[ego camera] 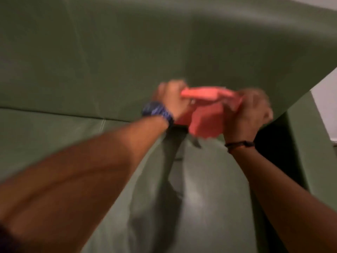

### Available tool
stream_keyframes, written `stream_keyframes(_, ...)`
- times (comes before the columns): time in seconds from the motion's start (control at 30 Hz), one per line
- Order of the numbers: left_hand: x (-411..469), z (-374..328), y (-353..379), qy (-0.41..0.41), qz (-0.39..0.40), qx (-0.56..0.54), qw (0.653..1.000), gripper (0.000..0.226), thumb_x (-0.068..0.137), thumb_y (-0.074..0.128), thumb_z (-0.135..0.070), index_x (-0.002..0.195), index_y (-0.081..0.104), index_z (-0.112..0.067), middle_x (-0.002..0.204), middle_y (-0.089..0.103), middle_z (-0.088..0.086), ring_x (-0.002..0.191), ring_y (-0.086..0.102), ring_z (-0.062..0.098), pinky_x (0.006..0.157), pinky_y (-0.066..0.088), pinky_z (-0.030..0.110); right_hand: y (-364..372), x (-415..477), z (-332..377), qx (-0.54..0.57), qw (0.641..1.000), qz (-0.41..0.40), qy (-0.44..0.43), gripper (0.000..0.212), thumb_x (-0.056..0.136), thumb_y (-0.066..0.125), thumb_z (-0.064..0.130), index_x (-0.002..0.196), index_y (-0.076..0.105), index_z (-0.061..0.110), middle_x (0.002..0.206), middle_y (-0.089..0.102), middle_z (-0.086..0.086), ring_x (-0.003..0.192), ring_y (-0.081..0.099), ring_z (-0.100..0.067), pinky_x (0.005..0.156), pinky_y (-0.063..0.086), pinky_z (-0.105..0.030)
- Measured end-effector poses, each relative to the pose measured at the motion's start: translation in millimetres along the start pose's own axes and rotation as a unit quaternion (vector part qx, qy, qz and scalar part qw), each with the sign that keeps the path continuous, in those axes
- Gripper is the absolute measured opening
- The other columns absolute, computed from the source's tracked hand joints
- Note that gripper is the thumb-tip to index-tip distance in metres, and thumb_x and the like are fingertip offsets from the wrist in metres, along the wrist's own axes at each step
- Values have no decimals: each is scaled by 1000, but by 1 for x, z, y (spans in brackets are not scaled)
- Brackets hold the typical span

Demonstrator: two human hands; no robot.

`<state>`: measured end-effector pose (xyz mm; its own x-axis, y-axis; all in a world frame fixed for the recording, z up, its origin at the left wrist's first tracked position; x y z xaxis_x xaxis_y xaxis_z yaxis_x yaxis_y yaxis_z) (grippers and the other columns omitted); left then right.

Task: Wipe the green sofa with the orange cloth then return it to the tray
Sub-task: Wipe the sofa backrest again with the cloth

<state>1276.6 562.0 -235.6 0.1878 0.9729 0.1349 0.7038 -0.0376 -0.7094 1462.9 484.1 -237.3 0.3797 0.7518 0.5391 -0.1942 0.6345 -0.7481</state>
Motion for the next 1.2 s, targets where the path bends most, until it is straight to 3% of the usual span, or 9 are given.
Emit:
stream_keyframes(0.1, 65, -46, -10, 45, -42, 70, 996, 21, 68, 72, -39, 80, 65, -23, 87, 72, 6, 86, 63, 33, 60, 37, 31, 1, -1, 28, 24, 986, -145, 84, 57, 82, 68, 33, 130, 45, 11, 137, 41, -26, 129, 38, -37, 101, 33, -47)
stream_keyframes(0.27, 60, -47, -11, 201, -13, 114, 973, 25, 80, 61, -30, 99, 61, -15, 103, 65, 11, 97, 56, 35, 73, 38, 40, 72, -4, 42, 54, 986, 20, 155, 82, 84, 60, 44, 145, 20, 8, 150, 17, -31, 138, 18, -44, 111, 18, -54)
stream_keyframes(0.4, 46, -7, -36, 263, -71, 264, 925, 120, 47, 66, -74, 141, 25, -13, 149, 31, 11, 135, 28, 29, 109, 14, 45, 84, 18, 29, 21, 984, -63, 163, 85, 86, 46, 58, 144, 19, 2, 149, 17, -35, 137, 19, -48, 109, 19, -55)
stream_keyframes(0.5, 52, 25, -47, 272, -54, 359, 891, 150, 26, 77, -71, 145, 4, -16, 155, 13, 15, 141, 9, 31, 108, 0, 55, 101, 14, 44, 28, 987, -72, 143, 91, 84, 39, 64, 143, 16, -3, 147, 12, -40, 136, 10, -54, 106, 18, -67)
stream_keyframes(0.67, 55, 30, -41, 272, -47, 389, 879, 157, 19, 84, -60, 145, 2, -16, 154, 13, 14, 139, 9, 33, 104, 0, 57, 106, 8, 29, -33, 996, -54, 68, 98, 81, 38, 74, 142, 21, -1, 144, 17, -42, 134, 13, -56, 107, 10, -66)
stream_keyframes(0.83, 54, 28, -42, 281, -70, 405, 867, 155, 20, 86, -57, 145, 4, -15, 154, 16, 11, 140, 13, 31, 105, 2, 55, 98, 16, 16, -44, 987, -106, 116, 99, 83, 31, 74, 141, 22, -5, 143, 19, -44, 134, 16, -56, 110, 12, -55)
stream_keyframes(0.97, 55, 29, -41, 298, -86, 382, 871, 137, 40, 75, -69, 145, 6, -16, 154, 19, 13, 140, 15, 32, 105, 3, 55, 115, 3, 45, -39, 996, -47, 59, 102, 79, 43, 73, 141, 21, -4, 142, 16, -47, 133, 11, -58, 106, 12, -66)
stream_keyframes(1.03, 56, 30, -42, 310, -85, 380, 867, 144, 31, 76, -69, 145, 6, -15, 154, 17, 13, 140, 12, 32, 106, 2, 56, 110, 0, 24, -59, 997, -35, 41, 101, 79, 45, 74, 141, 22, -2, 142, 18, -46, 133, 14, -58, 105, 15, -67)
stream_keyframes(1.2, 47, 23, -37, 302, -67, 293, 905, 127, 48, 40, -95, 145, 15, -17, 153, 18, 17, 140, 9, 35, 109, -6, 56, 101, 5, 12, -68, 996, -16, 63, 103, 83, 41, 71, 140, 14, -10, 140, 11, -51, 131, 9, -62, 109, 8, -61)
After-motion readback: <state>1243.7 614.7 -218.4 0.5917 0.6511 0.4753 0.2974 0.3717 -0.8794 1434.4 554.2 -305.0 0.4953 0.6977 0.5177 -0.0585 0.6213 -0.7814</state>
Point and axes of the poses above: each hand's wrist, its own x-axis towards the middle knuckle, its own y-axis out of the palm, z = x × y, the point moved 5 cm from there along x, towards the middle knuckle
